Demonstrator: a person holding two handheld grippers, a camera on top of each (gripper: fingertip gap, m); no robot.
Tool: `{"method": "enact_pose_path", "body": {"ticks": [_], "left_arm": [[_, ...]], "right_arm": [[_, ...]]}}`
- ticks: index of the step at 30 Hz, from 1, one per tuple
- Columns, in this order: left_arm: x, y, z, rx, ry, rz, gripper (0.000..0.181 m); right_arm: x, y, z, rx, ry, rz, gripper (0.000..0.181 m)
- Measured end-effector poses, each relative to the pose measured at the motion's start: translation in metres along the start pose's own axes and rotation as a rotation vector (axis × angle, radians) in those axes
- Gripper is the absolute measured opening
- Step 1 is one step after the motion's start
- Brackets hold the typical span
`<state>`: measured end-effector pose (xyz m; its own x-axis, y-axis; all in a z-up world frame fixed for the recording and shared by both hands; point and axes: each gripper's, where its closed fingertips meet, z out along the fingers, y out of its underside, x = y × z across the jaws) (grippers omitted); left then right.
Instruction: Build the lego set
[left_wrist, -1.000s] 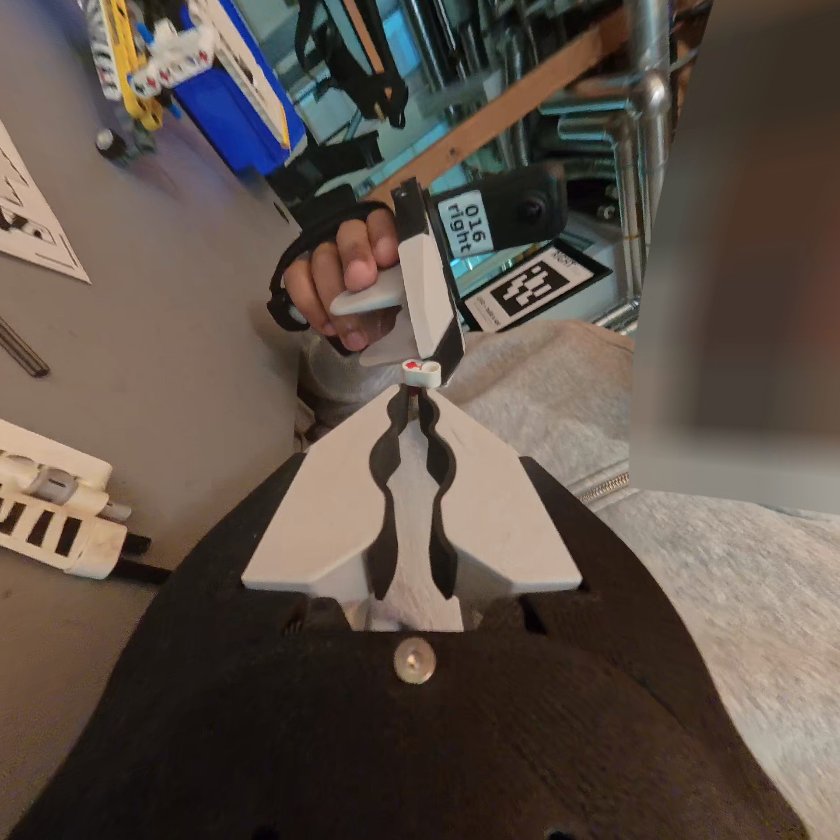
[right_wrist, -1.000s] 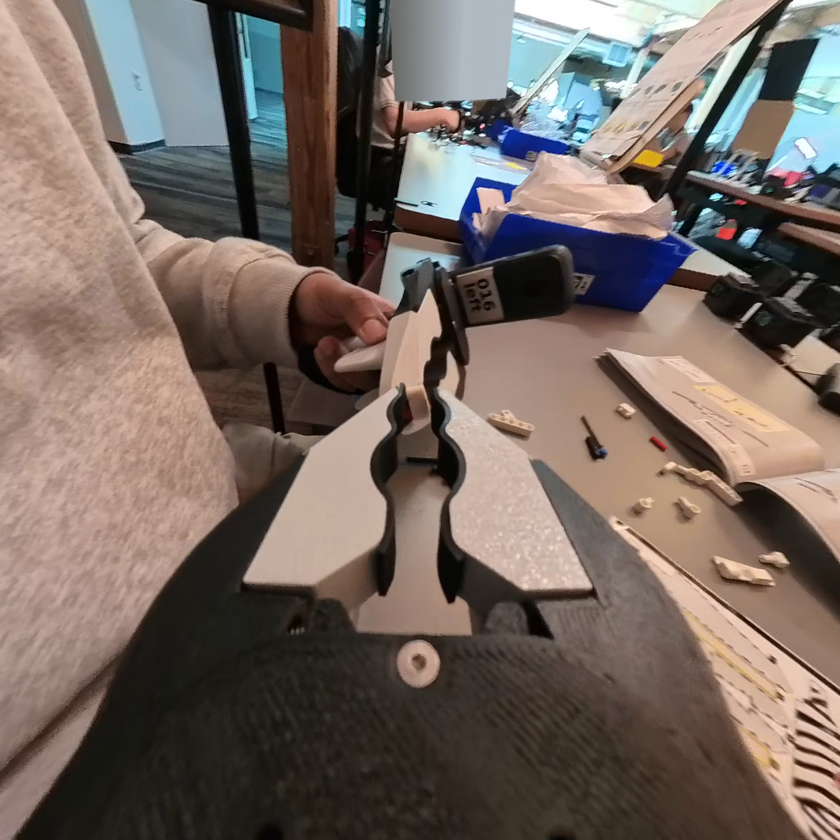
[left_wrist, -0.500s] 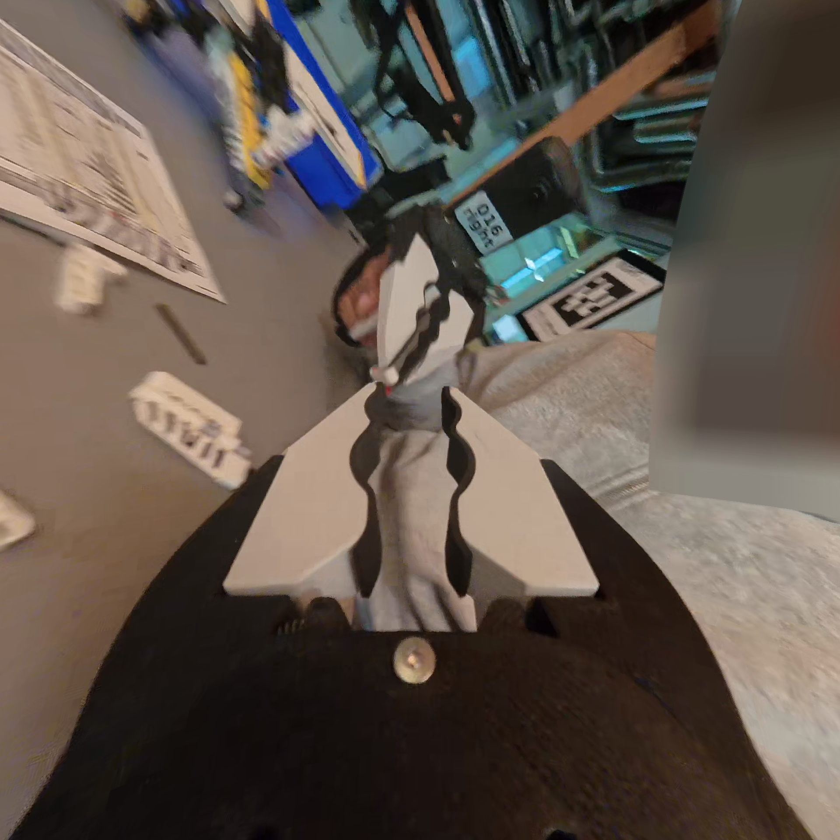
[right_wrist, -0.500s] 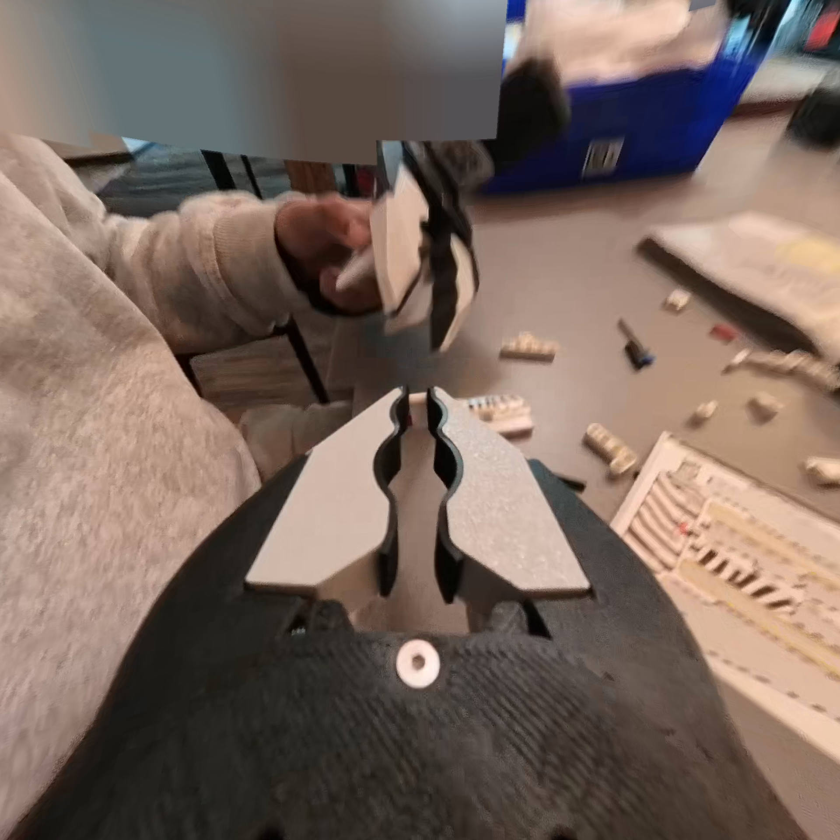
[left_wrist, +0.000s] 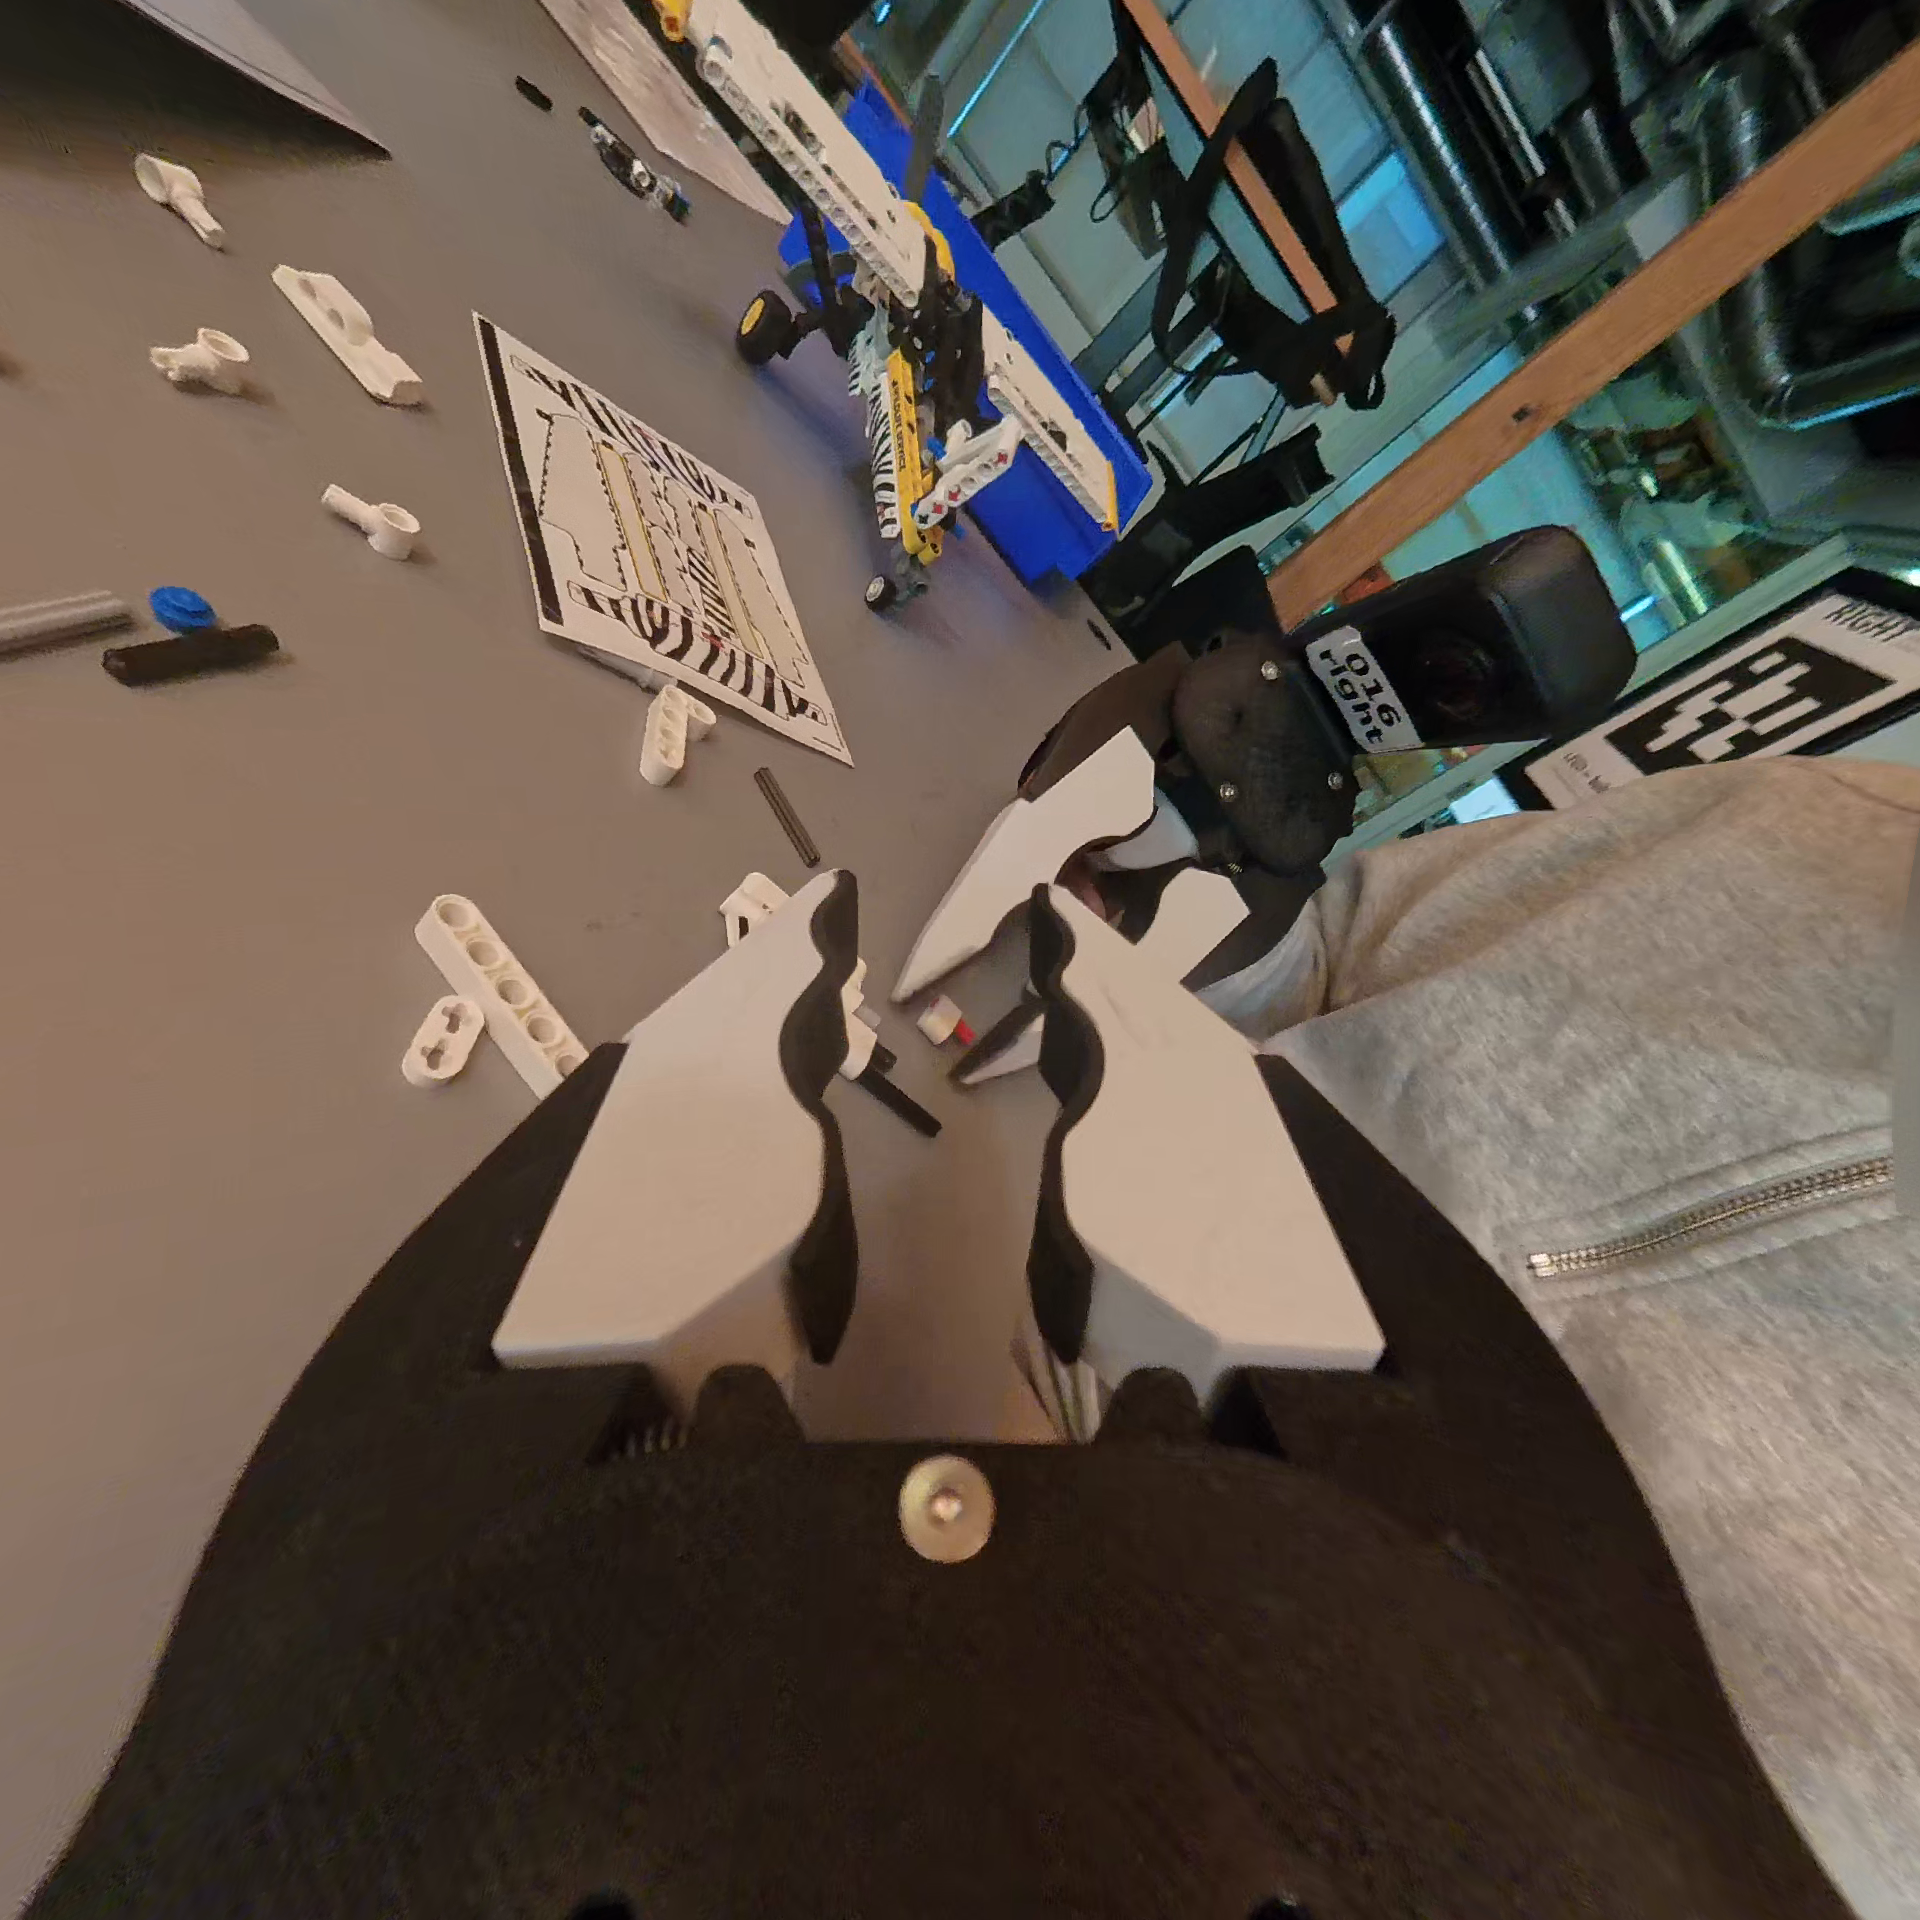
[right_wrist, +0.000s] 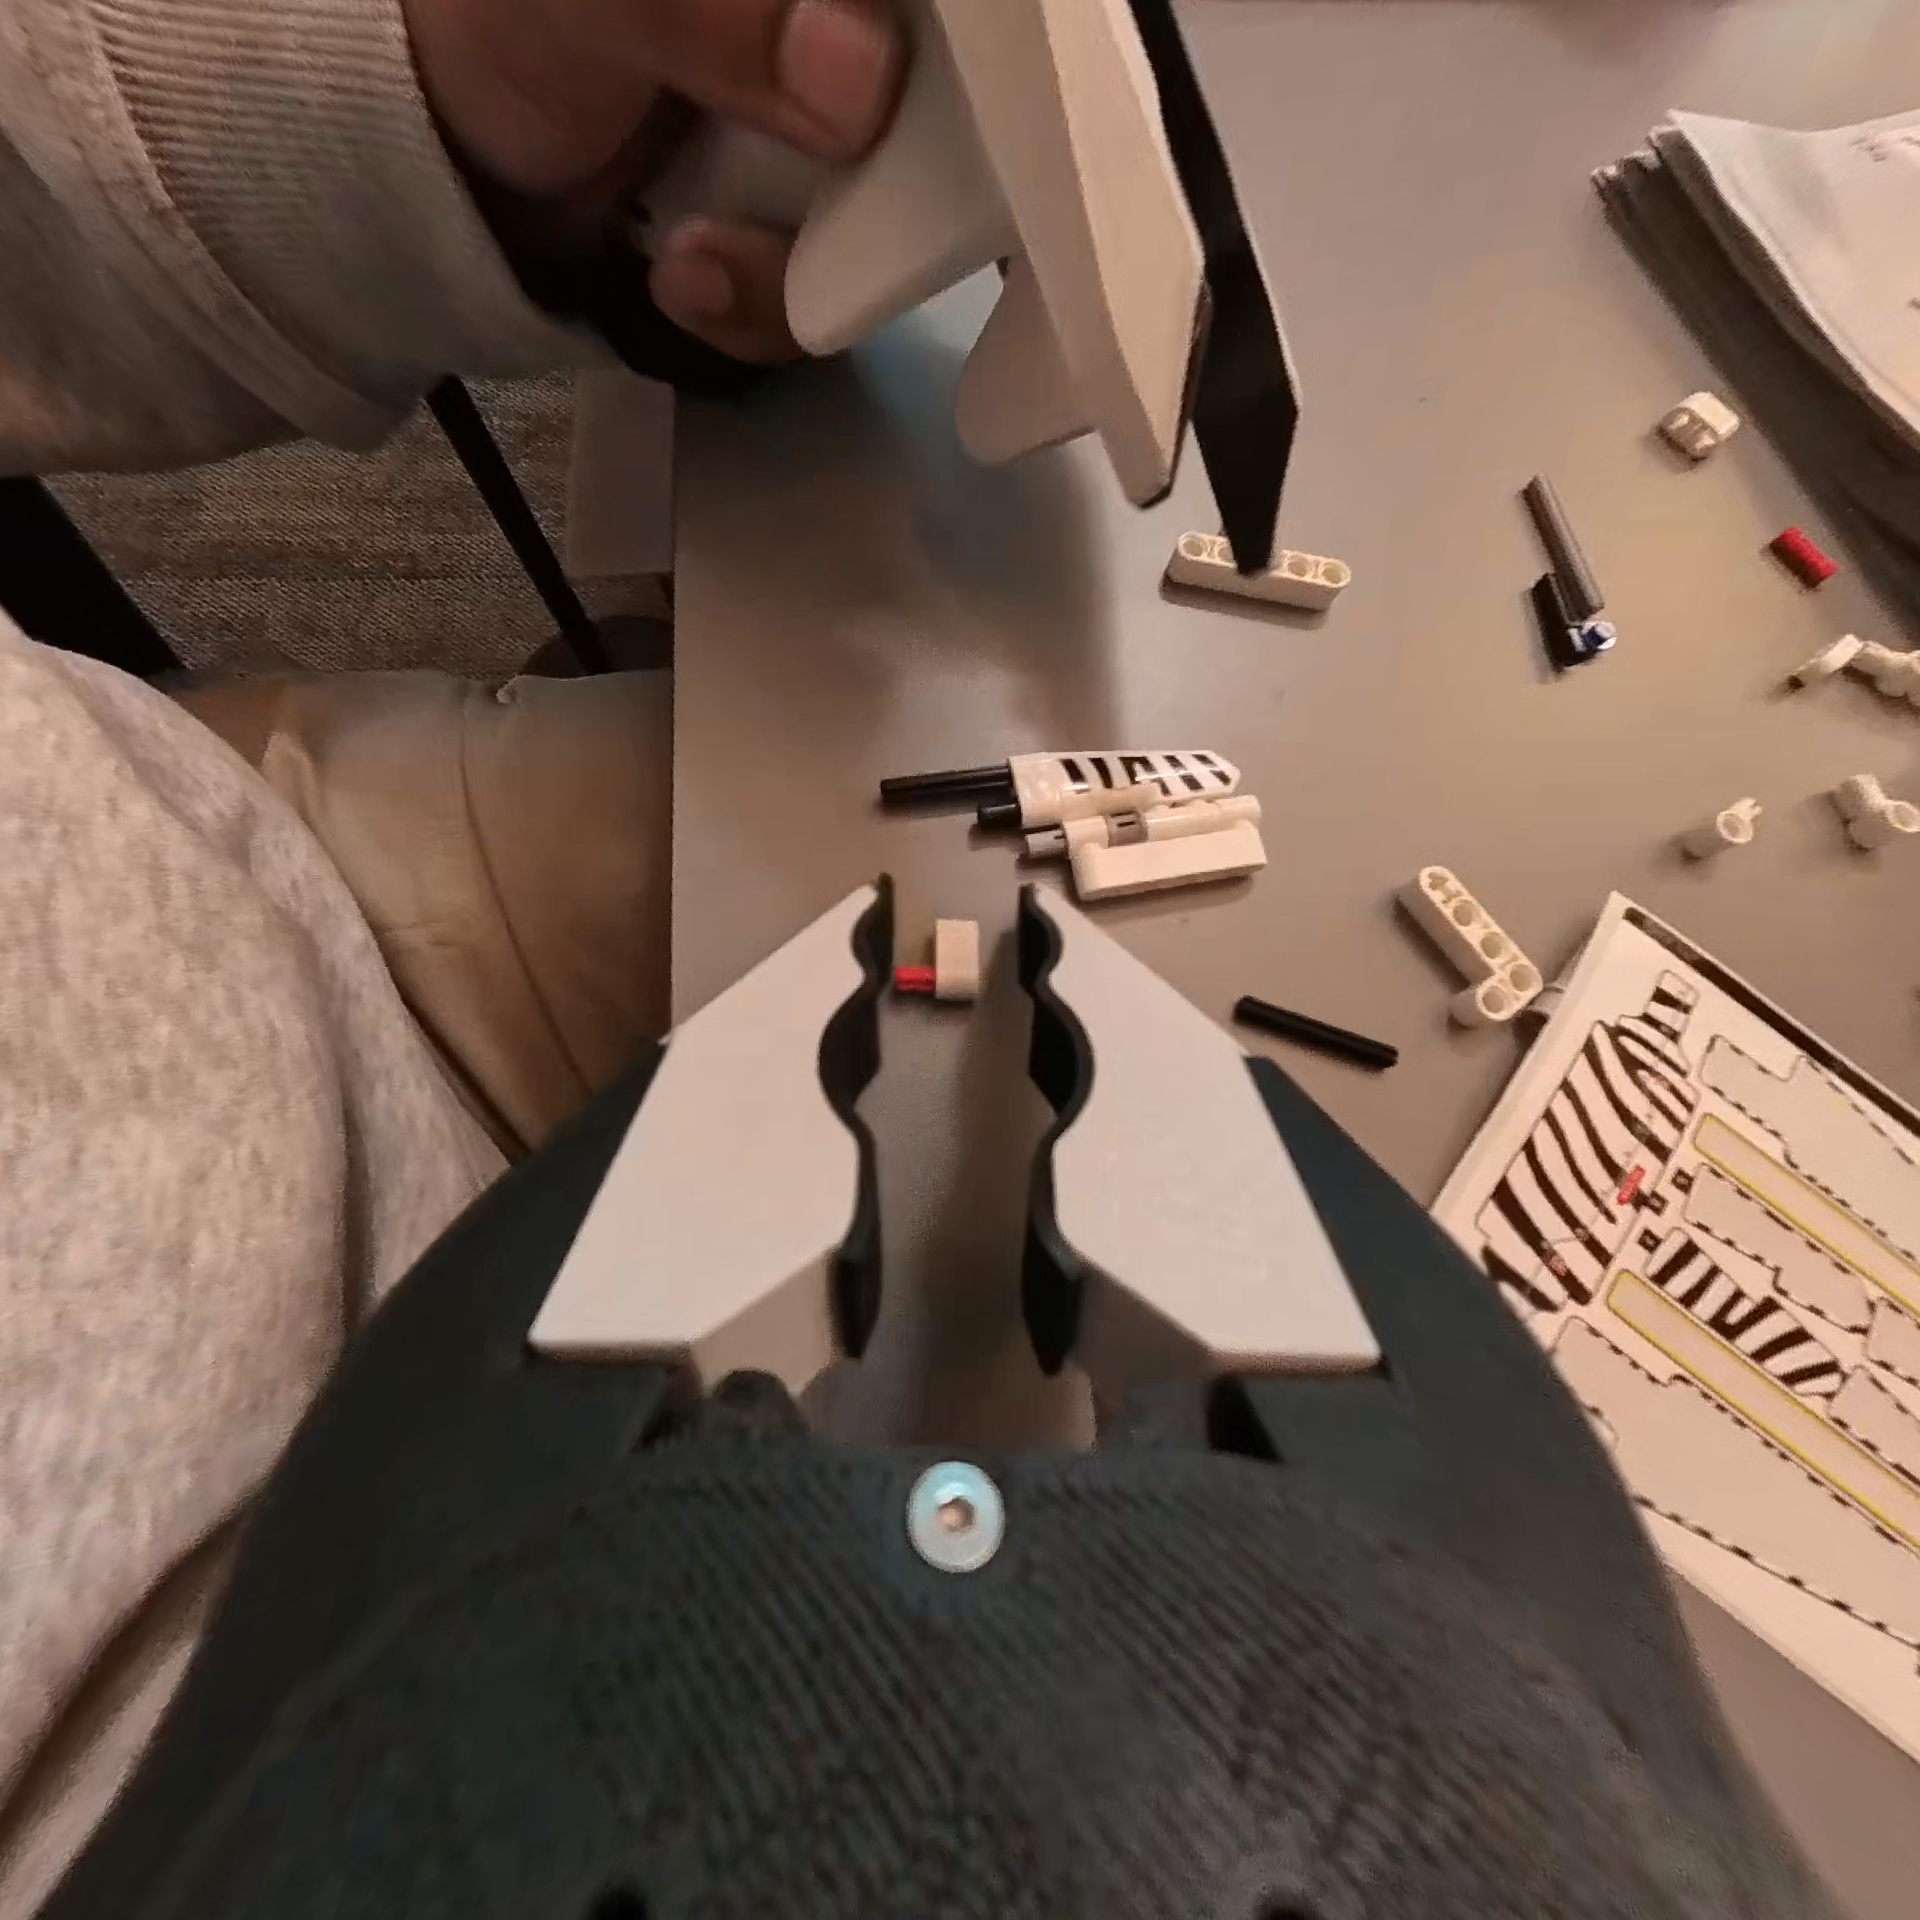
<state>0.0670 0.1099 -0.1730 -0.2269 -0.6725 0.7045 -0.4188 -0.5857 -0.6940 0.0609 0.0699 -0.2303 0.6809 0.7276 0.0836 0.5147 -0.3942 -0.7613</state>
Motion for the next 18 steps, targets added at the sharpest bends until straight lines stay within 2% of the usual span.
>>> {"method": "enact_pose_path", "body": {"ticks": [4, 8, 14, 18], "left_arm": [[0.001, -0.002, -0.002, 0.027, 0.033, -0.032, 0.031], [0.001, -0.002, -0.002, 0.034, 0.042, -0.042, 0.03], [0.0, -0.002, -0.003, 0.028, 0.04, -0.053, 0.03], [-0.001, -0.003, -0.003, 0.024, 0.039, -0.061, 0.03]], "right_arm": [[0.001, -0.005, -0.012, 0.058, -0.02, 0.026, 0.032], [-0.003, 0.005, -0.017, 0.024, -0.066, 0.001, 0.037], [-0.007, 0.01, -0.015, 0.011, -0.094, -0.011, 0.031], [-0.003, 0.01, -0.011, -0.004, -0.061, -0.008, 0.022]]}}
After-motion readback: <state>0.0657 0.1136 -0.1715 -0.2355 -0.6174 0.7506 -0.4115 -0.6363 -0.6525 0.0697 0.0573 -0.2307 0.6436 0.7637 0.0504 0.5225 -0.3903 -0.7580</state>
